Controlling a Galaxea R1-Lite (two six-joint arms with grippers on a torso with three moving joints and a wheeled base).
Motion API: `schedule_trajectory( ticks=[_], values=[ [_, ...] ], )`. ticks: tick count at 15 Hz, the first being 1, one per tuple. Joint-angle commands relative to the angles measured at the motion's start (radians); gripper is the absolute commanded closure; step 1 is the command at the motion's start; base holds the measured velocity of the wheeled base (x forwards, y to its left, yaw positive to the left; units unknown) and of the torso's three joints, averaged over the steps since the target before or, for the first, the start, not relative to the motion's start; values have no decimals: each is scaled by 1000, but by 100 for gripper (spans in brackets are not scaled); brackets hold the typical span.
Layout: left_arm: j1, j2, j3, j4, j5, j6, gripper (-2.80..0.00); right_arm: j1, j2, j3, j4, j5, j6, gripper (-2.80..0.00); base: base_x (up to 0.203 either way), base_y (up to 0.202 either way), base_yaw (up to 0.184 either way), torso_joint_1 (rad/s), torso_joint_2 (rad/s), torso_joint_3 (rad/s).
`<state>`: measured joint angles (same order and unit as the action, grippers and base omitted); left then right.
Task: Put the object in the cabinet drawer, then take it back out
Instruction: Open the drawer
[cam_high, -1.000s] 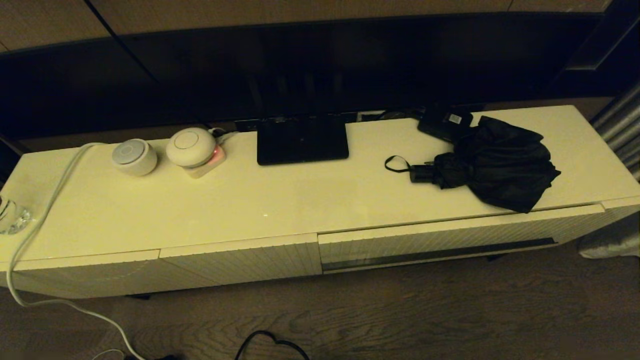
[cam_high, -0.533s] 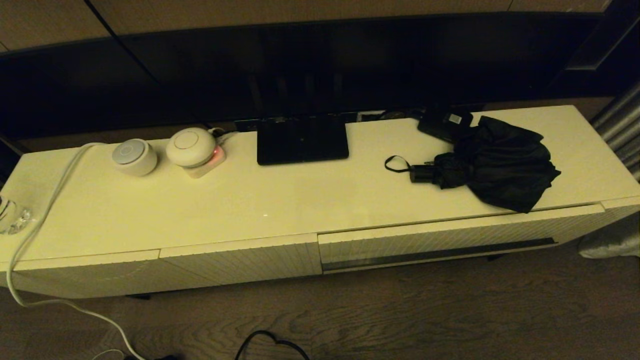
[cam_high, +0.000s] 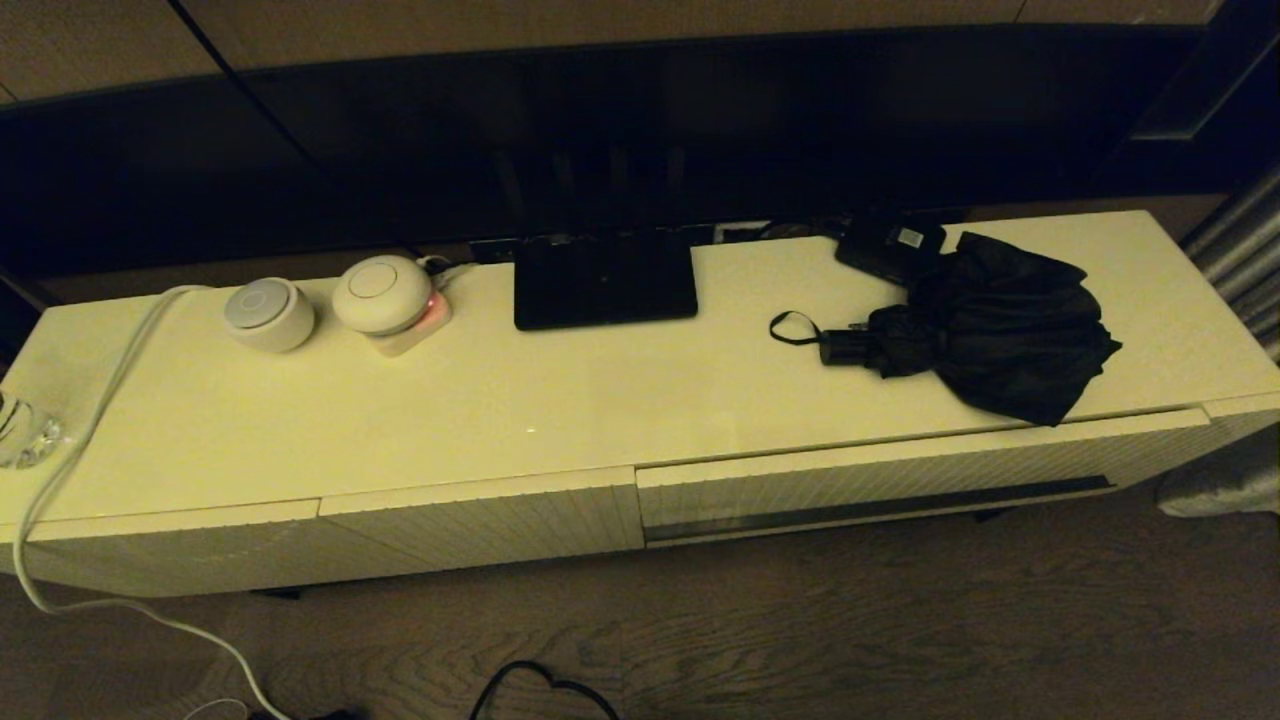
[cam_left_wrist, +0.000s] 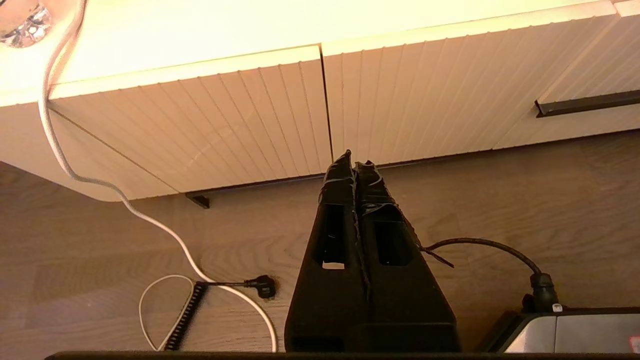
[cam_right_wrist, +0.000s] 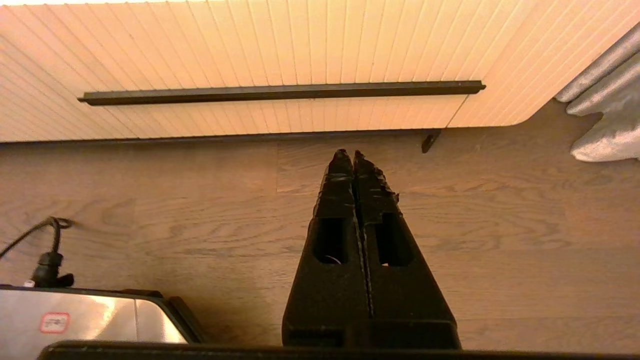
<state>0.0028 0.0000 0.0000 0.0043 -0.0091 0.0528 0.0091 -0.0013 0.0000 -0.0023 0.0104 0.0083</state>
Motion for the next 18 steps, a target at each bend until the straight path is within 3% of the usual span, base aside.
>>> schedule_trajectory(
  ticks=[1, 3, 7, 12, 14, 18],
  values=[
    [0, 0, 3, 0, 0, -1, 0, 0, -2, -5, 3, -4, -15, 0, 0, 0, 0, 0, 0, 0],
    [0, 0, 3, 0, 0, -1, 0, 1, 8, -68, 29, -9, -16, 0, 0, 0, 0, 0, 0, 0],
    [0, 0, 3, 0, 0, 1, 0, 0, 84, -363, 186, -9, -27, 0, 0, 0, 0, 0, 0, 0],
    [0, 0, 3, 0, 0, -1, 0, -13, 504, -679, 248, 16, -163, 0, 0, 0, 0, 0, 0, 0],
    [0, 0, 3, 0, 0, 1, 0, -5, 693, -779, 265, 36, -288, 0, 0, 0, 0, 0, 0, 0],
    [0, 0, 3, 0, 0, 0, 0, 69, 936, -839, 302, 56, -660, 0, 0, 0, 0, 0, 0, 0]
  ],
)
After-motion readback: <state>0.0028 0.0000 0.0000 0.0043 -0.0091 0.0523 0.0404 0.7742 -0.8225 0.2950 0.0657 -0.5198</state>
